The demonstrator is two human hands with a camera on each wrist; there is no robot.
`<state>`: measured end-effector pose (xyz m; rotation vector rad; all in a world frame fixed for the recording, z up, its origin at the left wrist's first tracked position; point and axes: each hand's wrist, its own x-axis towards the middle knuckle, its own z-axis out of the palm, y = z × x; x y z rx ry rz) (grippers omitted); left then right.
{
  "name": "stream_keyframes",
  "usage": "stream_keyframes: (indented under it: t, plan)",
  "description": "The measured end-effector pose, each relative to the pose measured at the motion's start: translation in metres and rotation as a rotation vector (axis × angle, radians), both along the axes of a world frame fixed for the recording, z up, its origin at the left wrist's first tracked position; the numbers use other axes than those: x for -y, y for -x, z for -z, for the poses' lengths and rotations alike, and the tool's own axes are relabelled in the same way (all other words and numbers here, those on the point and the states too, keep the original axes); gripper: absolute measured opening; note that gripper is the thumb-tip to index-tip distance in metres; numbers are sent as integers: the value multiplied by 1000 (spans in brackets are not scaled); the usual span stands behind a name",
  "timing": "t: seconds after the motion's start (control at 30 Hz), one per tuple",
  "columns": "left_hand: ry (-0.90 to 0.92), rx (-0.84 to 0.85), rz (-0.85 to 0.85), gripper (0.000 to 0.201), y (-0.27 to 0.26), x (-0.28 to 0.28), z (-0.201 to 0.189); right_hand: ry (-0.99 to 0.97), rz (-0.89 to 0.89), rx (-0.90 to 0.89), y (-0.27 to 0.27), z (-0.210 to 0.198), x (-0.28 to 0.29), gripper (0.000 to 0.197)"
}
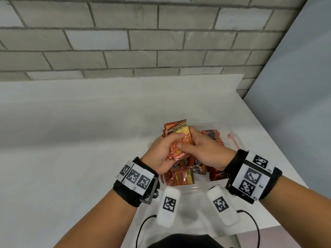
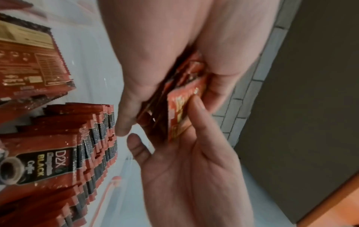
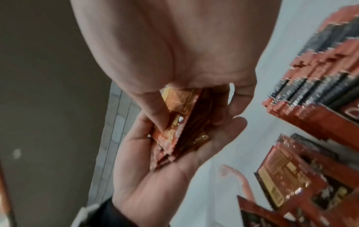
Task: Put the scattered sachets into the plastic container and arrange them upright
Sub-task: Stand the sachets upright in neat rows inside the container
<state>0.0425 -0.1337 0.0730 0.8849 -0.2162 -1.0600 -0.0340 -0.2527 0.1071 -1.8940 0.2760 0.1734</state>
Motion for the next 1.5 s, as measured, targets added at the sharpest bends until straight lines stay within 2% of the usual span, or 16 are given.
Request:
stream_keyframes:
  t: [0.03,0.1,0.17,0.23,0.3,0.37,0.43,0.57,0.97,1.07,1.13,1.2,1.23,1.27,1.37,1.5]
  plan:
    - [-9,-25,-40,26,-1,0,2,217,-52,-5,-1,-2,1,41]
    - [-19,-56,-83,22,-3,-2,2,621,-73,10,-3,-11,4,71]
    - [-30,-72,-90,19,-5,-4,2,716,-100,115,-3,-25,3,105]
    - [-37,-73,-82,18,-6,-5,1,779,-262,184,-5,-33,-1,127]
    - [-12,-75,-63,20,-6,-4,-1,926,-418,177,-8,-31,-7,132]
    - [34,-92,-56,27,-5,-4,-4,1003,-427,255,-11,-23,-14,122]
    - [87,-117,-51,17,-5,-7,-5,972,-383,308,-13,-19,-17,112]
    - [111,-140,-10,9,-8,-14,-1,851,-343,247,-16,-20,-18,117]
    - [152,-115,27,14,-12,-18,-1,764,-280,173,-21,-14,-22,118]
    - [154,-121,24,33,-20,-22,2,621,-252,124,-15,-19,-24,116]
    - [154,-120,-24,53,-31,-29,6,441,-44,123,-7,-23,-24,93]
    - [60,-53,-99,51,-48,-41,11,349,257,105,2,-18,-19,48]
    - [-16,4,-136,44,-57,-49,14,357,342,22,6,-16,-17,29]
    - [-95,59,-175,37,-65,-57,18,351,360,-111,10,-12,-14,25]
    - [-275,150,-227,30,-82,-71,30,213,305,-532,17,3,-7,45]
    - [-417,198,-103,22,-76,-66,46,177,298,-766,12,21,-6,66]
